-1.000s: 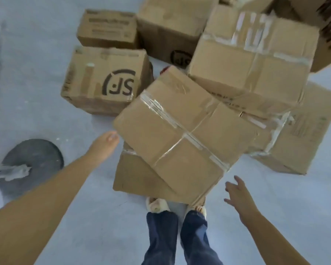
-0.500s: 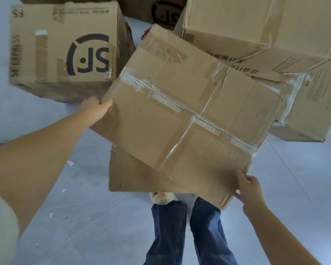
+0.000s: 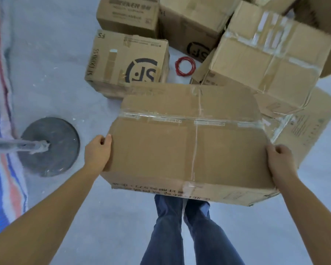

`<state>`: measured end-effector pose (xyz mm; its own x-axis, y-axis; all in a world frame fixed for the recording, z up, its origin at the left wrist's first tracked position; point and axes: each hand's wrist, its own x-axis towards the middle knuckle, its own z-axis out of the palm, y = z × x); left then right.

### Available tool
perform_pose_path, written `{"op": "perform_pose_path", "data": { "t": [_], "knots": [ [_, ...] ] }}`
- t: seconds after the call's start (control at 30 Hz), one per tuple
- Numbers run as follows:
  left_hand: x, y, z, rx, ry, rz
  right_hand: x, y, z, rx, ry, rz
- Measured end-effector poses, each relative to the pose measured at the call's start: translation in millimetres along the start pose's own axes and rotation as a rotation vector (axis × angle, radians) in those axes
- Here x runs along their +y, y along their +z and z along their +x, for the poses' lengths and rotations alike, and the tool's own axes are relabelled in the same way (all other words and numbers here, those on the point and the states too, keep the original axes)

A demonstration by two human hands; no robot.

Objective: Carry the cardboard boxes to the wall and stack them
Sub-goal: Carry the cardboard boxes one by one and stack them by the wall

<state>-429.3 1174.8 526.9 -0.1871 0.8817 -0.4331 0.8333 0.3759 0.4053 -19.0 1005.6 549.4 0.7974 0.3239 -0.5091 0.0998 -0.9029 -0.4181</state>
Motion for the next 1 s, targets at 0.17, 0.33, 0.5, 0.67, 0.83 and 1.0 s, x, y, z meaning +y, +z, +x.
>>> {"op": "perform_pose_path", "data": {
  "t": [0.17, 0.33, 0.5, 0.67, 0.83, 1.0],
  "knots": [
    [-24.4, -68.5, -60.6, 0.169, -0.099, -0.157, -47.8, -25.2, -34.1, -0.102, -0.263, -0.061],
    [-28.9, -105.0, -146.2, 0.342, -0.128, -0.198, -80.9, -46.9, -47.9, -0.160, -0.474, -0.108],
    [-18.4, -93.4, -264.3, 0.571, -0.309, -0.218, -97.8, -70.8, -47.2, -0.279, -0.698, -0.116],
    [-11.0, -53.7, -394.5, 0.784, -0.530, -0.273, -107.1, -100.1, -59.6, -0.447, -0.962, -0.184],
    [-11.0, -3.1, -521.2, 0.900, -0.831, -0.388, -105.9, -110.0, -102.0, -0.575, -1.251, -0.260],
    [-5.5, 52.6, -646.6, 1.045, -1.111, -0.501, -72.8, -110.1, -169.6, -0.775, -1.483, -0.364]
  ]
}}
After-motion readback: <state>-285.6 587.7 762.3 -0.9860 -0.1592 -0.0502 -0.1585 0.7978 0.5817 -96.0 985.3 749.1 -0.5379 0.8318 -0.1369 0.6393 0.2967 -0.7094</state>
